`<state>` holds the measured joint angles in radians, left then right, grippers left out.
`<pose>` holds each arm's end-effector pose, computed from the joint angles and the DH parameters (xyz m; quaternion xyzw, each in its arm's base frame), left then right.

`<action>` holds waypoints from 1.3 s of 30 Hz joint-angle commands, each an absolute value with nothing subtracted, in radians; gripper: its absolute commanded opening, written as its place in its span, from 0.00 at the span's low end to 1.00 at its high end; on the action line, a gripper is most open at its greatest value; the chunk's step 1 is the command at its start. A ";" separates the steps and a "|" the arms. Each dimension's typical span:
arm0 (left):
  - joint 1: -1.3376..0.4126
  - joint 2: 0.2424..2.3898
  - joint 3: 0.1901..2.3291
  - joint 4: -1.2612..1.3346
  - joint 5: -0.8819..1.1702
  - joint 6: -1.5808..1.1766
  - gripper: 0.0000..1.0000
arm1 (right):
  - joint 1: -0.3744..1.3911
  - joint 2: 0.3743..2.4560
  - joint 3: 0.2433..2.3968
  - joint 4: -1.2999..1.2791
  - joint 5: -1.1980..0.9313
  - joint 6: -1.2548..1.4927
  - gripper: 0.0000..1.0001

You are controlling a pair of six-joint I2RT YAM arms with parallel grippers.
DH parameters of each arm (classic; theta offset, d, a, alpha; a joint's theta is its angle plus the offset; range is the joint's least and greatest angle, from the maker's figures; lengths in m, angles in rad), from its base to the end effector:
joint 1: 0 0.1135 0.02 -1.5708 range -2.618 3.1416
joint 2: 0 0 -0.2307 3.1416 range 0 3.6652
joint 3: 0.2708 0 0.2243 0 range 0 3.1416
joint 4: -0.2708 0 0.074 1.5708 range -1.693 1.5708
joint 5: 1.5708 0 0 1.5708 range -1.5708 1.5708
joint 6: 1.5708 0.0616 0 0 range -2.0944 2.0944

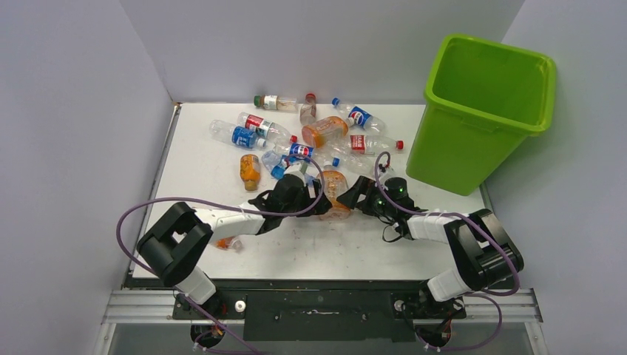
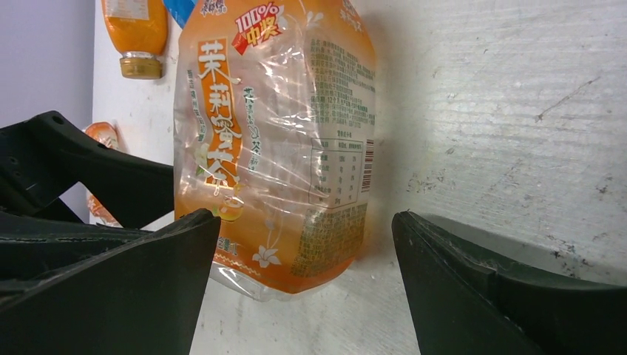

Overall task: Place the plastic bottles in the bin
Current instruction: Pick up the plastic bottle at the center of the board.

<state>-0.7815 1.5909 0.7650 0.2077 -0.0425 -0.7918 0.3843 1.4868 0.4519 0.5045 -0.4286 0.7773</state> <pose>0.2331 -0.2276 0.1474 -0.0143 0.8884 -0.3112 0.3371 0.2451 0.1267 0.1224 0.0619 0.8522 0.4208 0.3048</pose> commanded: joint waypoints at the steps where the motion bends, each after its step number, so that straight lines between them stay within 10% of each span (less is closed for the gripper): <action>1: -0.769 1.555 0.749 0.264 -0.054 -0.796 0.83 | 0.372 1.485 0.449 0.596 -0.442 0.793 0.90; 13: -0.732 1.537 0.828 0.206 -0.072 -0.771 0.90 | 0.349 1.482 0.457 0.601 -0.409 0.802 0.90; 39: -0.686 1.698 0.673 0.384 -0.010 -0.891 0.43 | 0.388 1.731 0.534 0.820 -0.572 0.956 0.91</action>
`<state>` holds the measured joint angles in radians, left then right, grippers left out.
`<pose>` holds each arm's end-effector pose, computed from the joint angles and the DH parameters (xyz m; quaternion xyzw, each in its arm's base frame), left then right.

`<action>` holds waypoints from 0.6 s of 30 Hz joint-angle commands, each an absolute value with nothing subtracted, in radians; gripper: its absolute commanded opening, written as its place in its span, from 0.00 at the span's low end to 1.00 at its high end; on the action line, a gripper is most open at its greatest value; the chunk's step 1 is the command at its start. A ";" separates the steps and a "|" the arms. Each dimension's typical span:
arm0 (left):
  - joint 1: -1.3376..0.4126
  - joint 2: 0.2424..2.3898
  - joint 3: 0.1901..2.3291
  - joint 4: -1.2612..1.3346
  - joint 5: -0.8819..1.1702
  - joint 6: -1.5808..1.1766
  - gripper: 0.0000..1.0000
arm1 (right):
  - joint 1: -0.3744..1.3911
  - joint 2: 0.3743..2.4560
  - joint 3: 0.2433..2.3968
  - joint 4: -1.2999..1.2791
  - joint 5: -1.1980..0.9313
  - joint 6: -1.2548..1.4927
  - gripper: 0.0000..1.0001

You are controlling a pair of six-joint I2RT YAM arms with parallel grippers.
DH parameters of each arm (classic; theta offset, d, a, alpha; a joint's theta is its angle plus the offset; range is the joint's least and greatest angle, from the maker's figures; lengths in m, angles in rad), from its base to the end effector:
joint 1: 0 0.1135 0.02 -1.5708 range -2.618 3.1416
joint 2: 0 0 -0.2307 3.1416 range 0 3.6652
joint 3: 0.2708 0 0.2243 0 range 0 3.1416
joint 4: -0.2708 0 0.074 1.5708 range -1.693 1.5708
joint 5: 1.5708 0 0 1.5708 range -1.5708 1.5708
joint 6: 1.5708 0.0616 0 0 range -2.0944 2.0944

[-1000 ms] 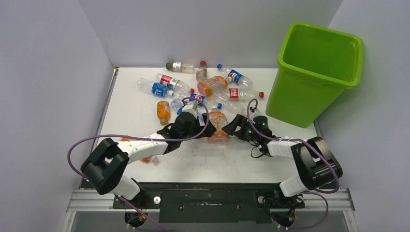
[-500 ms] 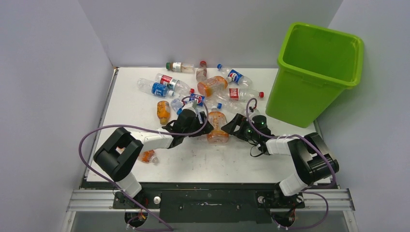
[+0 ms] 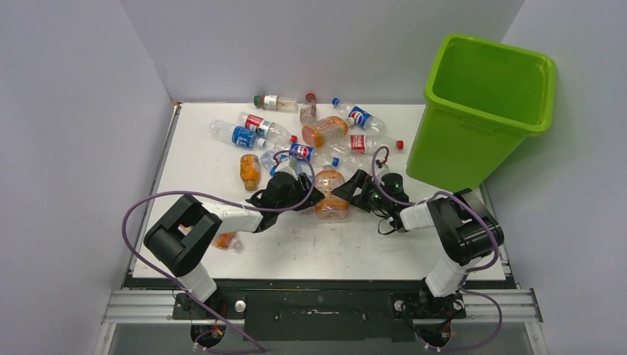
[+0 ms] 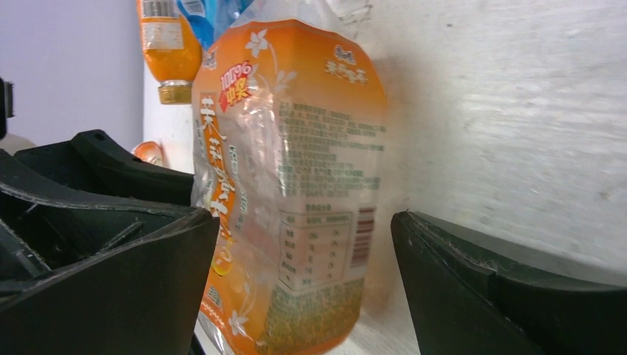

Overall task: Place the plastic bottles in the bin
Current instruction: Pick up the plastic bottle at the center of the board.

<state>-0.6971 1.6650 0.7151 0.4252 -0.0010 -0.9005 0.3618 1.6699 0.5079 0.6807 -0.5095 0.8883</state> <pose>0.2558 -0.2141 0.1344 -0.0882 0.8618 -0.3576 0.3488 0.2672 0.1332 0.1095 0.0893 0.8331 0.4682 0.2806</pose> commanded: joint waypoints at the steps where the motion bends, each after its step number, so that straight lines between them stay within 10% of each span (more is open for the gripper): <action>1: -0.686 1.699 0.669 0.399 -0.005 -0.894 0.42 | 0.395 1.747 0.532 0.855 -0.586 0.977 0.93; 4: -0.687 1.700 0.656 0.432 0.000 -0.900 0.40 | 0.412 1.791 0.528 0.962 -0.627 1.044 0.96; 10: -0.691 1.637 0.625 0.459 0.027 -0.913 0.42 | 0.414 1.797 0.483 1.128 -0.663 1.137 0.48; 18: -0.700 1.333 0.587 0.341 0.008 -0.871 0.80 | 0.414 1.525 0.423 1.016 -0.630 1.004 0.29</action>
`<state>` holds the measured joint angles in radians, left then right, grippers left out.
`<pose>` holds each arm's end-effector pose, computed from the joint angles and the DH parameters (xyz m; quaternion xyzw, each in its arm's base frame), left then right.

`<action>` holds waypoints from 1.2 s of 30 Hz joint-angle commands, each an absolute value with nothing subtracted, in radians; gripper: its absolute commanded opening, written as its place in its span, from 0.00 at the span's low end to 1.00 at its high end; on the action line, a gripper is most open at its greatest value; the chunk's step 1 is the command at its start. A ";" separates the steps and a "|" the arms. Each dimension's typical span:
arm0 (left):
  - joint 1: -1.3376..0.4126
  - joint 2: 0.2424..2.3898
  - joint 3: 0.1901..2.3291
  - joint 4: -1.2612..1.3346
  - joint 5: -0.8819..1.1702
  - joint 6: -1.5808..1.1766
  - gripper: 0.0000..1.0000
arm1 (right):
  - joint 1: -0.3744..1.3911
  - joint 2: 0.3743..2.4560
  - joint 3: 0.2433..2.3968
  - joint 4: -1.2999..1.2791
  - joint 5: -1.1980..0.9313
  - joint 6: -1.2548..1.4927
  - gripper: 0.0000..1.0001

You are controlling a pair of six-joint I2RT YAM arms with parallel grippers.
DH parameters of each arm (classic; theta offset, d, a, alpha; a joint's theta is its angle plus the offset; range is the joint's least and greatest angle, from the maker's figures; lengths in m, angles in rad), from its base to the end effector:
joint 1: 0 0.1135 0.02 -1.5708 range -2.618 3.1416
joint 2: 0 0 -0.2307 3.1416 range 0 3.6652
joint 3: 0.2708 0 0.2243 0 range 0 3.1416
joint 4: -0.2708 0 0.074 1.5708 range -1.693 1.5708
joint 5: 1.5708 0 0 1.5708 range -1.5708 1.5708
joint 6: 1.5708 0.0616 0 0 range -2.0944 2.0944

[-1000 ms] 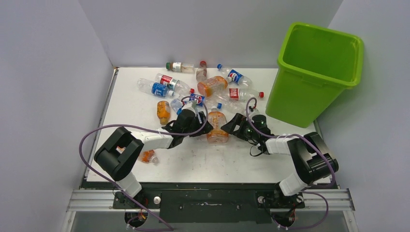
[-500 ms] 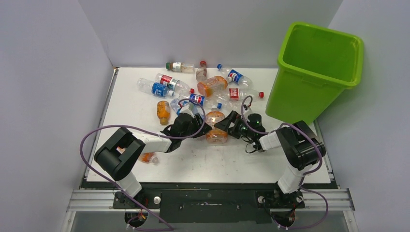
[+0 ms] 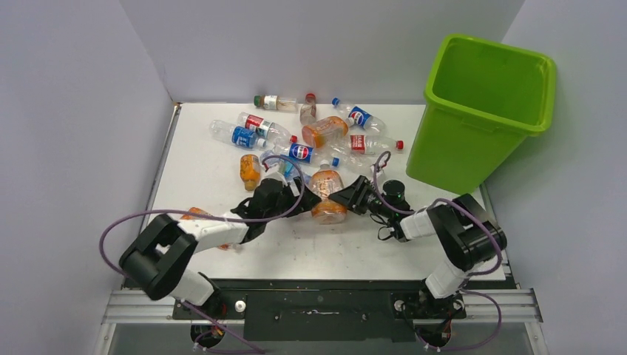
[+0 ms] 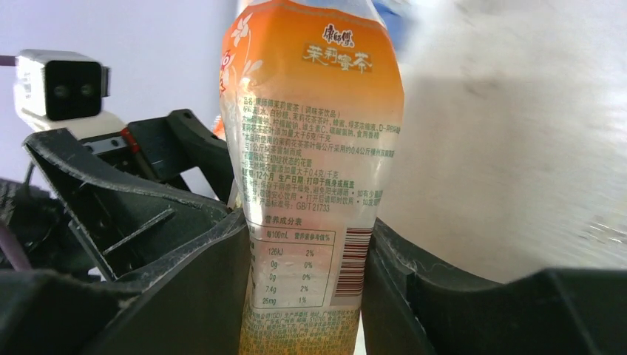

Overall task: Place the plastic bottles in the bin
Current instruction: Pick up the plastic bottle at the center of the board, then place the plastic bottle in the trash bin.

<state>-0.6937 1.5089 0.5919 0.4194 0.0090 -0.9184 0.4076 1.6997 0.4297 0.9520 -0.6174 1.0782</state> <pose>0.2334 -0.1948 0.1440 -0.0941 0.8543 -0.3715 0.3511 0.2512 0.1473 0.1148 0.0858 0.7875 0.5591 0.2449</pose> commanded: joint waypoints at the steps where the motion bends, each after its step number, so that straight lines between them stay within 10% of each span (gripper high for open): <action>1: -0.699 1.278 0.584 0.320 0.008 -0.861 0.86 | 0.414 1.485 0.416 1.008 -0.630 0.988 0.29; 9: -0.638 0.957 0.676 0.295 0.133 -0.596 0.96 | 0.448 1.152 0.421 1.027 -0.626 0.933 0.27; 18: -0.548 1.117 0.784 0.814 0.824 -0.793 0.96 | 0.492 0.996 0.525 1.090 -0.608 0.938 0.27; 23: -0.566 1.176 0.706 1.201 0.859 -1.007 0.96 | 0.516 0.966 0.502 1.140 -0.547 0.940 0.27; 36: -0.618 1.129 0.665 1.068 0.834 -0.853 0.97 | 0.679 1.023 0.519 1.055 -0.437 0.791 0.27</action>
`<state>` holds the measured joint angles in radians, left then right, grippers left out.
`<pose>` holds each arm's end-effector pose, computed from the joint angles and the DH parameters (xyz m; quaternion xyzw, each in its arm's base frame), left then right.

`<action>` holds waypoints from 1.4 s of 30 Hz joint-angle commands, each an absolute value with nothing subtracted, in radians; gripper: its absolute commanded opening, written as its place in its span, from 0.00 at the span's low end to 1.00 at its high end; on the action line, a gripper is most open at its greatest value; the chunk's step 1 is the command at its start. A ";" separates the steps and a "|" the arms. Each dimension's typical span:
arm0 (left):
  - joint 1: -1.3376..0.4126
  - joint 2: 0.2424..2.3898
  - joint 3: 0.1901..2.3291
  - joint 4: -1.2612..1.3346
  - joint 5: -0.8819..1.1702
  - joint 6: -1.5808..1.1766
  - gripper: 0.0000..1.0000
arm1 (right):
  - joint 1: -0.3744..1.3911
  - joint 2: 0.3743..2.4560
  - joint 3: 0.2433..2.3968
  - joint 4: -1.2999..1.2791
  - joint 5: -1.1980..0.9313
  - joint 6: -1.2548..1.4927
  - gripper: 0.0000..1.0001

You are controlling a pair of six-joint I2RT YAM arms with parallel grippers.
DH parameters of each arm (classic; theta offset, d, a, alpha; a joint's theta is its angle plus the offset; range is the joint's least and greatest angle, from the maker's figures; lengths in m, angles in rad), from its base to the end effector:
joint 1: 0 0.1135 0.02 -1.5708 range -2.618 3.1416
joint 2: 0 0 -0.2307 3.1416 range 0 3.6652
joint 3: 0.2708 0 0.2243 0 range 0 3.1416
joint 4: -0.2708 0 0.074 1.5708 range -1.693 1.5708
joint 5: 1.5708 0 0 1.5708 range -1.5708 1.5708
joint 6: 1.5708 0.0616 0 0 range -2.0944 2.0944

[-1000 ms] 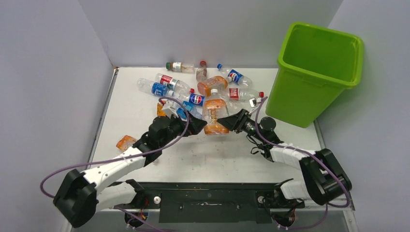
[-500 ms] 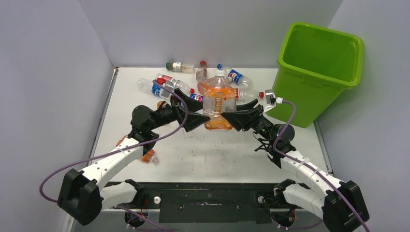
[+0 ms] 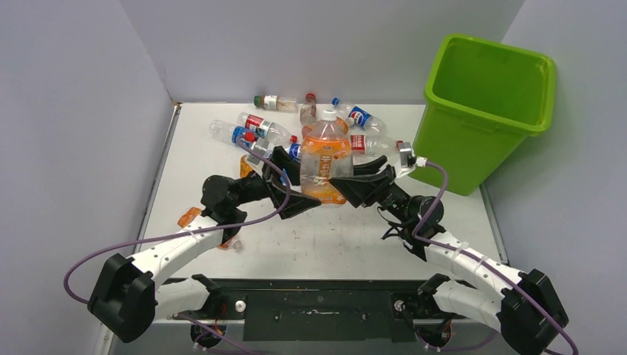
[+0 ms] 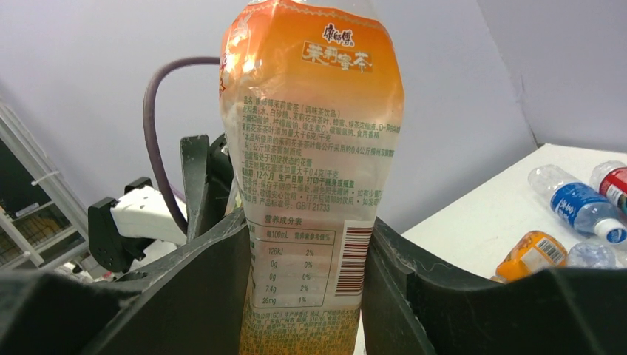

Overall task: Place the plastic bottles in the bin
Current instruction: Place the plastic bottle in the trash bin.

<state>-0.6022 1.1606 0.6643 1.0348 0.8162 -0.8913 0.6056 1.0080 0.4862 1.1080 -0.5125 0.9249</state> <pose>0.1776 -0.1765 0.3345 0.2763 0.4980 -0.6860 0.4528 0.1641 0.1504 0.3235 -0.1478 0.4869 0.6769 0.5318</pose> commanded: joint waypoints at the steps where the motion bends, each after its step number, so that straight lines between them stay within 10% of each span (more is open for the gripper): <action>1: -0.618 1.131 0.661 1.067 0.831 -0.853 0.97 | 0.704 1.024 0.525 1.026 -0.418 0.762 0.27; 12: -0.643 1.118 0.641 1.019 0.820 -0.809 0.48 | 0.774 1.028 0.539 0.955 -0.347 0.675 0.34; 19: -0.669 1.064 0.633 0.894 0.781 -0.683 0.33 | 0.783 0.964 0.599 0.724 -0.306 0.616 0.97; 32: -0.744 0.966 0.647 0.559 0.577 -0.330 0.00 | 0.786 0.751 0.894 0.029 -0.158 0.360 0.90; 42: -0.790 0.950 0.648 0.475 0.503 -0.219 0.00 | 0.786 0.811 1.053 -0.031 -0.145 0.328 0.90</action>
